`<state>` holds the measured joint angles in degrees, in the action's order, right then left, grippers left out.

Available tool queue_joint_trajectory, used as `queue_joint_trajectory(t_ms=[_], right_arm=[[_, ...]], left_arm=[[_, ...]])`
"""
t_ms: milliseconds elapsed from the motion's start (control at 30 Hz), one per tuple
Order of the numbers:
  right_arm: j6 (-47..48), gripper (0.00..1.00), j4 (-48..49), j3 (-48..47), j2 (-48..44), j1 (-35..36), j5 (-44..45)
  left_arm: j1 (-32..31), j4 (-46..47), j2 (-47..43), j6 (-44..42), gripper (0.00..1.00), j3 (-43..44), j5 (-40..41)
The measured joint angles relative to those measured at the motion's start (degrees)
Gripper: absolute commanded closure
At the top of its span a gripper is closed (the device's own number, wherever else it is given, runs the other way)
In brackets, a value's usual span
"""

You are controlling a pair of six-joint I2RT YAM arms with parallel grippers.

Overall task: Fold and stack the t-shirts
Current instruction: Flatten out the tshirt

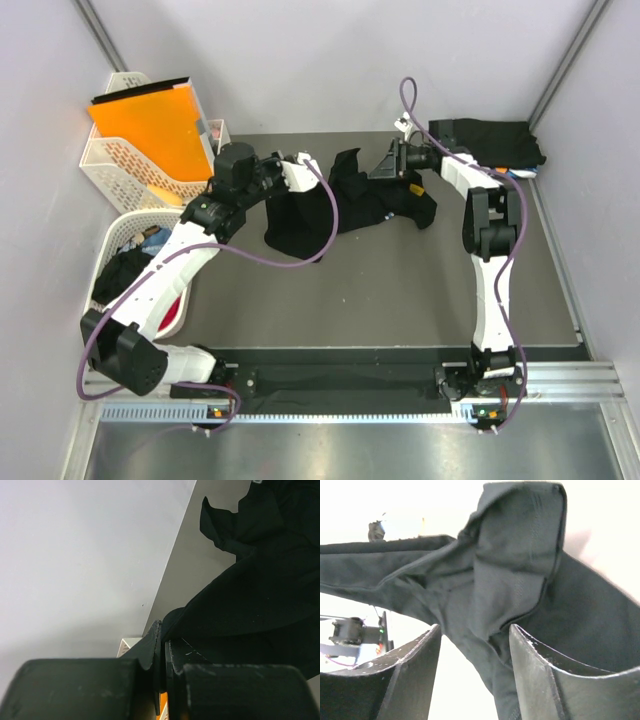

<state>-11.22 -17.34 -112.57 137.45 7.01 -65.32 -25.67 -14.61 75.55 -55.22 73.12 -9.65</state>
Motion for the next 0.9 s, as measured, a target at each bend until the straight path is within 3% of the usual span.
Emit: queue_joint_trajectory(t_ms=[200,400,900], right_arm=[[-14.1,0.49,16.1,4.7,0.1,0.0,-3.0],[-19.1,0.50,21.6,5.4,0.2,0.0,-4.3],[-3.1,0.52,4.1,5.2,0.2,0.0,0.6]], left_arm=[[0.0,-0.1,0.0,-0.7,1.00,0.0,0.0],[-0.4,-0.2,0.0,-1.2,1.00,0.0,0.0],[-1.0,-0.2,0.0,-1.7,1.00,0.0,0.0]])
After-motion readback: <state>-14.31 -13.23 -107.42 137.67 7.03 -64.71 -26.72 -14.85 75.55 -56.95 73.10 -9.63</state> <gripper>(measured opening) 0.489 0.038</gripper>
